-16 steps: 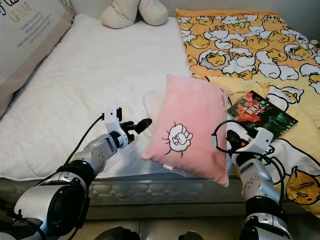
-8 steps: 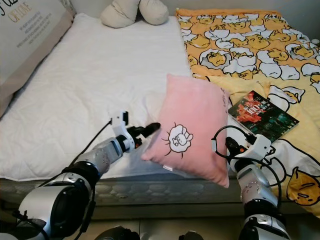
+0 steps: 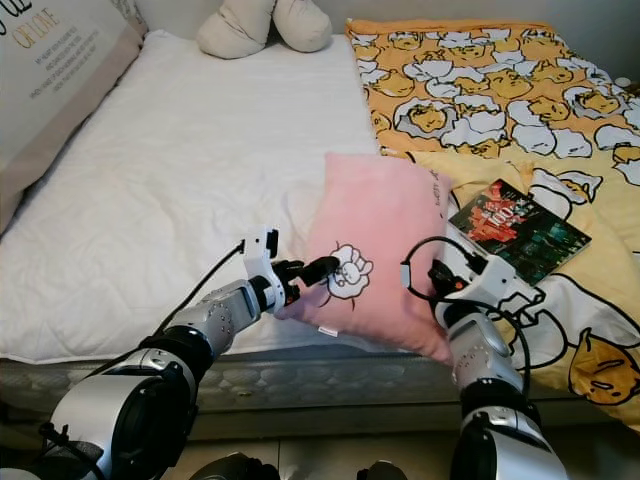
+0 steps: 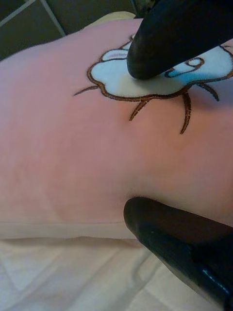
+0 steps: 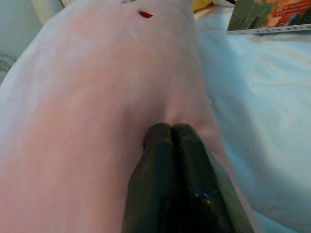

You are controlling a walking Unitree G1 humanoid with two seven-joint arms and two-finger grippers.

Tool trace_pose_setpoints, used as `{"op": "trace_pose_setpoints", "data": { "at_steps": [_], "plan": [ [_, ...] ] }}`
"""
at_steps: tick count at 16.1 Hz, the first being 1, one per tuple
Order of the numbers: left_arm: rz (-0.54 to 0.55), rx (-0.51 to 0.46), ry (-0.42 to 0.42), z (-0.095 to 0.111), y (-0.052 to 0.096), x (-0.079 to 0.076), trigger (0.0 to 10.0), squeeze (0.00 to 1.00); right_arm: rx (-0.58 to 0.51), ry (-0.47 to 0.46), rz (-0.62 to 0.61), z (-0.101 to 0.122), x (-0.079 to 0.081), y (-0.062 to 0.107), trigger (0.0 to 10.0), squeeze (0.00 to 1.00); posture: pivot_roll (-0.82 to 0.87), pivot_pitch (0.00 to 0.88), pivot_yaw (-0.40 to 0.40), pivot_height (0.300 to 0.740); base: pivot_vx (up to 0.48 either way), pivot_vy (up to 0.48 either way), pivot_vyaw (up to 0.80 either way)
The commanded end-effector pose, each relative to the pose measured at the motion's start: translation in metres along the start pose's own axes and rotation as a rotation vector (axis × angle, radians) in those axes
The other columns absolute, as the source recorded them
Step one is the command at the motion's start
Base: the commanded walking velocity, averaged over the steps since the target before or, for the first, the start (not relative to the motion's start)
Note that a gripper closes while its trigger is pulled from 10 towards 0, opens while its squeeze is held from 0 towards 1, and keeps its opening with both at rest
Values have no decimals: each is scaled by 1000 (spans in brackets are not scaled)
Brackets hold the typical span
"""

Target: Clean up the room

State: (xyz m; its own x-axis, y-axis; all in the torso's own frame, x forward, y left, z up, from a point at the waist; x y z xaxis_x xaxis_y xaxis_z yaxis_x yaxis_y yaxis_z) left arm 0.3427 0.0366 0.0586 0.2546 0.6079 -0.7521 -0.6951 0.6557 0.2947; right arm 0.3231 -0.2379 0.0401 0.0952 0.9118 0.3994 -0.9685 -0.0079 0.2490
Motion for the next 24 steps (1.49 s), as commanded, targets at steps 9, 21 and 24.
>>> {"op": "trace_pose_setpoints", "data": {
  "at_steps": [9, 21, 24],
  "plan": [
    [-76, -27, 329, -14, -9, -17, 0, 0, 6, -78, -28, -6, -3, 1, 0, 0, -171, 0, 92, 706, 0, 0, 0],
    [-218, 58, 237, -45, -15, -37, 0, 0, 9, -91, 58, -13, 11, 1, 0, 0, -181, 0, 84, 706, 0, 0, 0],
    [-224, -2, 370, -37, -15, -38, 0, 0, -29, -132, 126, -4, 30, -3, 0, 0, -182, 0, 84, 706, 0, 0, 0]
  ]
}}
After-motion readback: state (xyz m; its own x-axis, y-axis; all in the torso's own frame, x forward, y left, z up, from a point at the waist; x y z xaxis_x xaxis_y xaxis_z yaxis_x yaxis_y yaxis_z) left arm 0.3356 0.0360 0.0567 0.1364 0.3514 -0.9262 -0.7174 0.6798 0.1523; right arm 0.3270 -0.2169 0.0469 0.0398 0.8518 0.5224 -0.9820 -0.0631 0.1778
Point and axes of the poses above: a point about 5 cm out from each wrist's last joint towards the gripper, its own y axis pointing back from the gripper into the wrist, its own z axis along the axis of the wrist's last joint, x = y × z, the point moved 1 cm from there along -y, pointing out of the wrist towards the gripper, and after that the axes turned 11 degrees about y, right-handed, at the moved point
